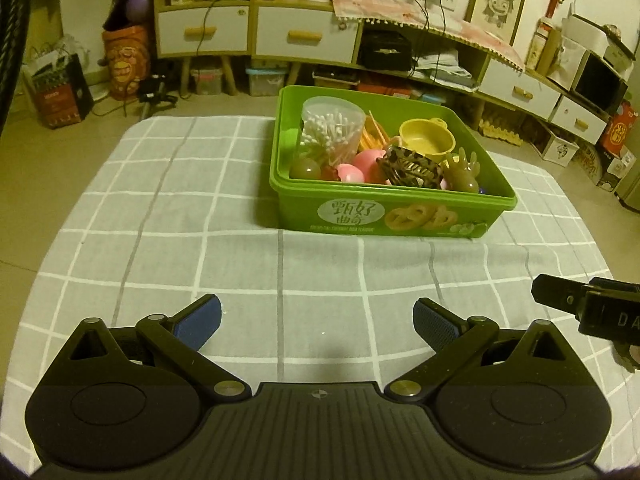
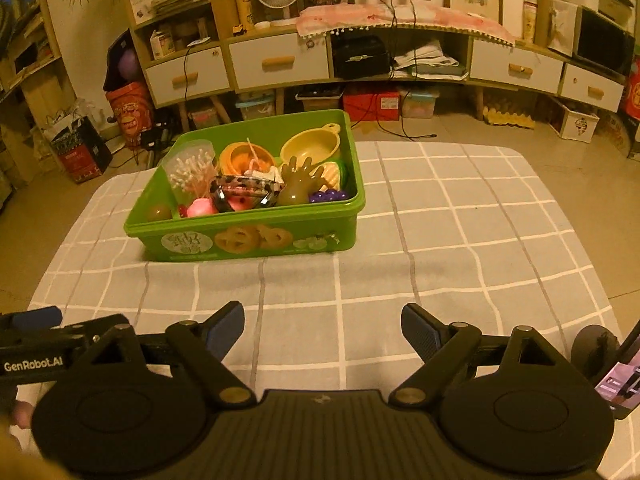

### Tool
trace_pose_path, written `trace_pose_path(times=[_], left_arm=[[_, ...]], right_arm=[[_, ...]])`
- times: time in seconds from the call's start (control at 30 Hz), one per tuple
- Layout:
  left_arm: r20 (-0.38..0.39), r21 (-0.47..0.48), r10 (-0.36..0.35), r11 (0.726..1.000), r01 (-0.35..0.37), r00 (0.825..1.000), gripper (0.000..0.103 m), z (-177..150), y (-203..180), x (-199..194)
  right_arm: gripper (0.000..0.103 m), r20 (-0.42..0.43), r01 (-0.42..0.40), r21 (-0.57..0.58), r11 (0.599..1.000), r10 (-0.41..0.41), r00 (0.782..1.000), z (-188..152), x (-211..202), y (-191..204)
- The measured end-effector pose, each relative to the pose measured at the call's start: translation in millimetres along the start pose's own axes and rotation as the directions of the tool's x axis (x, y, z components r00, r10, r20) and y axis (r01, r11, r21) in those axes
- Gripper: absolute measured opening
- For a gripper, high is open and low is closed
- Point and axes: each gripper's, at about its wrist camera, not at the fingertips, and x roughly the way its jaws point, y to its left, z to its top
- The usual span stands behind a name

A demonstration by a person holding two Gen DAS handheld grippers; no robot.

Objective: Organize rigid objects

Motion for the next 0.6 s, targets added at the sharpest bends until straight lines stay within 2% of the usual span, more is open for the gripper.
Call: trace_pose_path(times=[0.17, 0.6], left_arm=[[-0.02, 0.001, -0.006, 1.0, 0.006, 1.0, 0.101, -2.9, -1.2, 4.0], [-0.036, 0.017, -0.01, 1.0, 0.01, 0.999, 0.101, -7.1, -4.6, 3.8]], right_arm=[[0.078, -0.004, 0.036, -0.039, 0.999, -0.037, 0.999, -4.3, 1.5, 5.0], [0.079, -0.011, 0.027, -0.014, 1.0, -0.027, 1.0, -6.1, -0.1, 0.8]])
